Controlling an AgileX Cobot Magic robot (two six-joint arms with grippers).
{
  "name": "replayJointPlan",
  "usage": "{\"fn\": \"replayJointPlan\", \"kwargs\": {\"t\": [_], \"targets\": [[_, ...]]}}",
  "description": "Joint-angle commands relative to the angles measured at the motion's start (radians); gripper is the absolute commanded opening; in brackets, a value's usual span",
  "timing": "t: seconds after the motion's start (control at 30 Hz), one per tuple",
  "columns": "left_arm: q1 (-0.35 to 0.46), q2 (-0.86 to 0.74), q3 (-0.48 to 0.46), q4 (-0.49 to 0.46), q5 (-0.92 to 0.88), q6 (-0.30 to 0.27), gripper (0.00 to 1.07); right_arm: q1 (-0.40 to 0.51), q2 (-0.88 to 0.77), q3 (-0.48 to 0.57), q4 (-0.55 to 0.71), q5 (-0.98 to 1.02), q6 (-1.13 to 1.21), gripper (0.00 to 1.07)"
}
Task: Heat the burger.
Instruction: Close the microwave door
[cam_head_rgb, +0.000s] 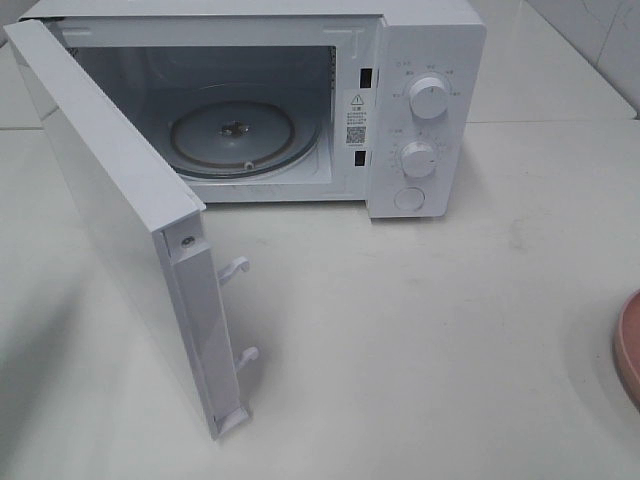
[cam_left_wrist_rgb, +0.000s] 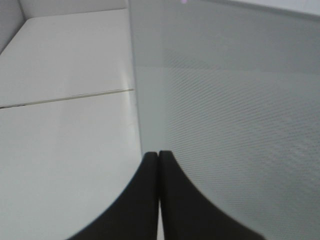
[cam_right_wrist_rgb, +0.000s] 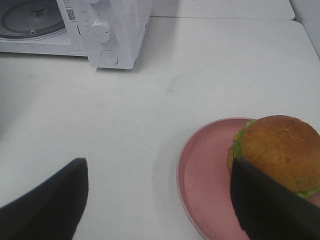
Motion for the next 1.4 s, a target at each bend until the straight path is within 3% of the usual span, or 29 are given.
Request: {"fn": "replayJointPlan", "kwargs": {"t": [0.03,0.3,0.57,0.8,1.0,1.2,1.27,1.33,1.4], "targets": [[-0.041,0.058,-0.001,0.03,-0.098,-0.019,0.0,-0.009,-0.03,0.0,0.003,0.001,-0.011,0.76],[-0.153,0.189,-0.003,-0.035,-0.201,-0.012,0.0,-0.009,-0.03,0.0,0.003,0.001,-0.011,0.76],[-0.216,0.241,-0.02,-0.077,-0.233,-0.011,0.0,-0.009,-0.03,0.0,0.003,0.001,-0.011,0.76],[-0.294,0.296,-0.097,-0.094,-0.214,0.012,0.0,-0.009,-0.03,0.0,0.003,0.001,-0.011,0.76],[-0.366,0.35,-0.166,-0.178,-0.192,0.015,0.0,-0.009,-0.03,0.0,0.003,0.001,-0.011,0.76],[-0.416,0.383,-0.224,-0.203,-0.176,0.016,0.0,-0.009,-0.03,0.0,0.003,0.001,-0.01,0.76],[-0.427,0.387,-0.239,-0.217,-0.166,0.023,0.0,-0.009,-0.03,0.0,0.003,0.001,-0.01,0.76],[-0.466,0.406,-0.299,-0.282,-0.122,0.08,0.0,-0.009,-0.03,0.0,0.003,0.001,-0.01,0.76],[-0.476,0.41,-0.315,-0.291,-0.109,0.099,0.0,-0.009,-0.03,0.0,0.003,0.001,-0.01,0.76]]}}
